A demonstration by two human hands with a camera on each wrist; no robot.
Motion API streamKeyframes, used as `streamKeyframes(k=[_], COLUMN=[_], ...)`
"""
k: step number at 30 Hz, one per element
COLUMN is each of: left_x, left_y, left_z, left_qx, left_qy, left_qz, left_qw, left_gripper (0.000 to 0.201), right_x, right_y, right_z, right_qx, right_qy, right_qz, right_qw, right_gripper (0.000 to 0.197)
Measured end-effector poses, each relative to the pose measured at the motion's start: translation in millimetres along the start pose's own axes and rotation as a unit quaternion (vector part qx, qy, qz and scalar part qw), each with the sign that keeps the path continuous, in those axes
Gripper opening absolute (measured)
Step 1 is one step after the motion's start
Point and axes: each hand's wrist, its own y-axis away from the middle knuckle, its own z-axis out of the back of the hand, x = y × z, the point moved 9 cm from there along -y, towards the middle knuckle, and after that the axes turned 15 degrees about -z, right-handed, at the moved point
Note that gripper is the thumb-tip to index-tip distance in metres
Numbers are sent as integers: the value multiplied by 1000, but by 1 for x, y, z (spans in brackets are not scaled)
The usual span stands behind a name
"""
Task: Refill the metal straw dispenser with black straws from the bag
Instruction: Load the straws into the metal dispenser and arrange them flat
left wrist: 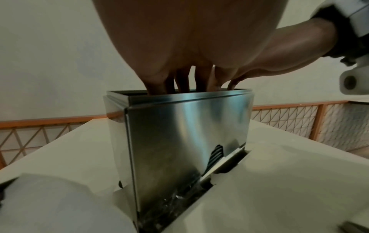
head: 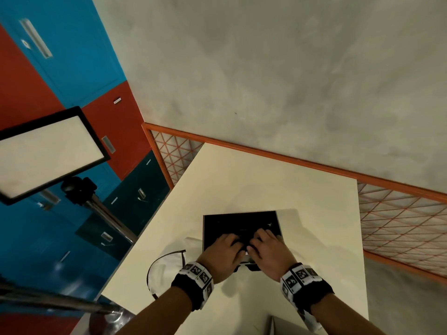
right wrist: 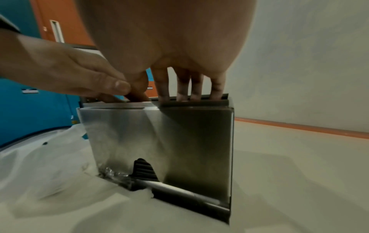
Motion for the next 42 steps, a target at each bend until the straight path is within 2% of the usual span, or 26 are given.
streamKeyframes(k=[2,5,7,9,12,15,18,20,22,25,28,31,33,36,38,39,41,42], left_x=[-7,0,5,4,-4,-5,6,17,20,17,15,19,19,20,27,32,51,63], left_y=[2,4,5,4,6,11,12,12,9,5,3,2,4,9,16,21,35,44], left_z=[-5,-7,-4,3,13,10,3,-4,-4,21,29,13,5,16,31,41,59,62], left_qx=[2,24,44,29,13,56,81,90,88,12,-14,23,48,-3,-47,-70,-94,-85], left_qy=[17,18,12,9,-34,-13,4,13,0,-35,-55,-8,-9,-12,-24,-38,-54,-33], left_qz=[-5,27,47,46,28,42,68,83,75,79,81,95,84,62,68,89,191,260], left_qw=[1000,999,998,998,999,997,994,992,993,996,995,995,995,998,996,993,976,961], left_gripper=[58,66,70,66,55,64,75,78,72,57,52,69,70,59,50,43,29,29], right_x=[6,3,1,3,13,15,13,13,11,6,0,-1,2,-4,-23,-39,-77,-95], right_y=[6,2,0,0,7,10,4,-3,-12,-23,-26,-21,-15,-13,-16,-18,-21,-22], right_z=[-9,-18,-20,-13,-3,-13,-20,-16,-2,13,4,-6,-4,15,36,44,46,36], right_qx=[42,89,101,81,55,105,134,120,78,24,52,83,84,43,-19,-39,-36,-2], right_qy=[3,8,11,7,10,1,-2,-26,-50,-39,16,45,53,30,-12,-33,-77,-114], right_qz=[14,-5,-16,-12,19,15,6,5,1,-16,-37,-47,-39,-29,-64,-105,-214,-271], right_qw=[999,996,995,997,998,994,991,992,996,999,998,994,994,998,998,993,973,956], right_gripper=[65,77,67,55,53,39,38,39,38,42,51,66,58,43,35,33,36,41])
